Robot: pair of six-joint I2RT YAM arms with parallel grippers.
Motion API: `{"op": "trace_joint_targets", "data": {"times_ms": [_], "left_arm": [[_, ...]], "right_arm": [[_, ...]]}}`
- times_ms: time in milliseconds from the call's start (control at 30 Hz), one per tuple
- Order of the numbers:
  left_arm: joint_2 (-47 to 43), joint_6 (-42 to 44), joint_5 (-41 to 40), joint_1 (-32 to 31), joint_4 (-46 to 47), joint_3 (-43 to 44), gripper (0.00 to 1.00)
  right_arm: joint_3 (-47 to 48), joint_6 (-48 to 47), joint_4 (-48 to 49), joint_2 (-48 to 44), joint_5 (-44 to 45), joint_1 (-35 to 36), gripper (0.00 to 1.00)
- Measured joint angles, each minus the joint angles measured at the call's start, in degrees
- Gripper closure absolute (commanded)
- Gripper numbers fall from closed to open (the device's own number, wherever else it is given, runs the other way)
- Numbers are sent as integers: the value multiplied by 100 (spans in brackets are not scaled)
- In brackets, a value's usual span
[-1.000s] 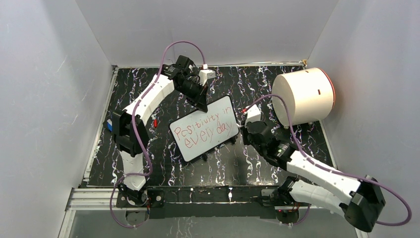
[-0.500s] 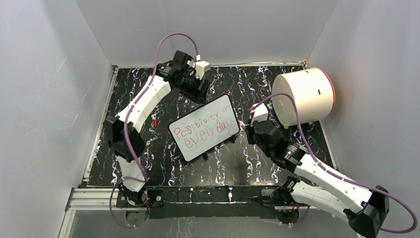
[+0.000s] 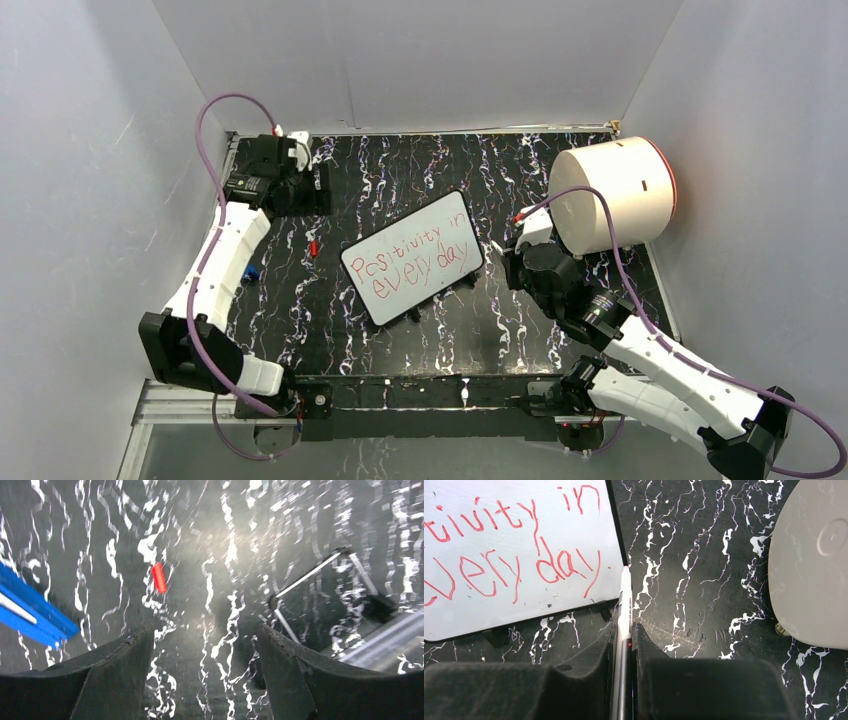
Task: Write a sentence on the whiteboard
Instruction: Close the pen cap at the center of the board.
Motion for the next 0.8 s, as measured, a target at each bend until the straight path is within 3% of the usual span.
{"op": "trace_joint_targets", "data": {"times_ms": [267, 800], "left_arm": [[192, -382, -448, 422, -11, -1051, 38], [2201, -656, -850, 442, 339, -872, 63]], "right_arm": [[2, 20, -66, -22, 11, 0, 100], [2, 170, -313, -470, 72, 0, 100]]}}
